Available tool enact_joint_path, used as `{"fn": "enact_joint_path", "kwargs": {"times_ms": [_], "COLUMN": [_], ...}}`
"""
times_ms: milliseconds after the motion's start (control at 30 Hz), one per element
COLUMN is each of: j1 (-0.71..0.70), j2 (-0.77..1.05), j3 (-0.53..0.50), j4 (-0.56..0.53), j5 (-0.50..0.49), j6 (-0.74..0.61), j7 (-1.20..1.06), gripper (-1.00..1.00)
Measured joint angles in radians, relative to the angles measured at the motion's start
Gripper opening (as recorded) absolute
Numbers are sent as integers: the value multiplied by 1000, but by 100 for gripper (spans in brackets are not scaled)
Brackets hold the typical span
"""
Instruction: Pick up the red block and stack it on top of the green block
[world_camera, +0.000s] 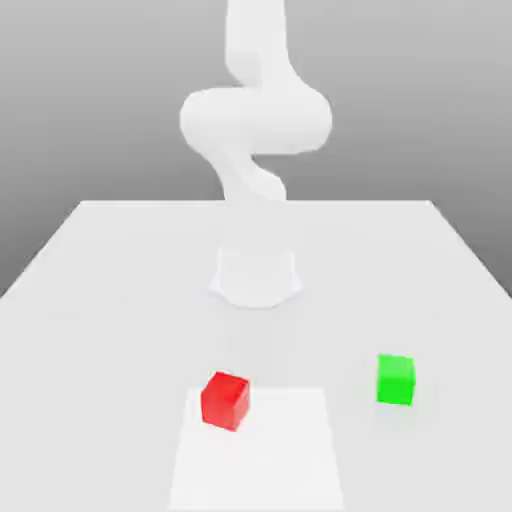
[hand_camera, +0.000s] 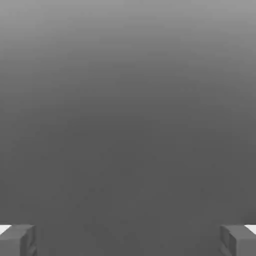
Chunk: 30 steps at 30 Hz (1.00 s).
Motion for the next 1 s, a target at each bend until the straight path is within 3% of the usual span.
{"fn": "enact_joint_path", "kwargs": {"times_ms": [567, 800, 833, 1000], "j1": [-110, -110, -108, -108], "j2": [627, 896, 927, 927], "j3": [13, 3, 0, 1], "j4": [-474, -475, -471, -471], "j5": [-2, -9, -11, -14], "j6": [429, 651, 677, 678], "j7": [221, 243, 244, 247], "gripper": [0, 0, -100, -100]}}
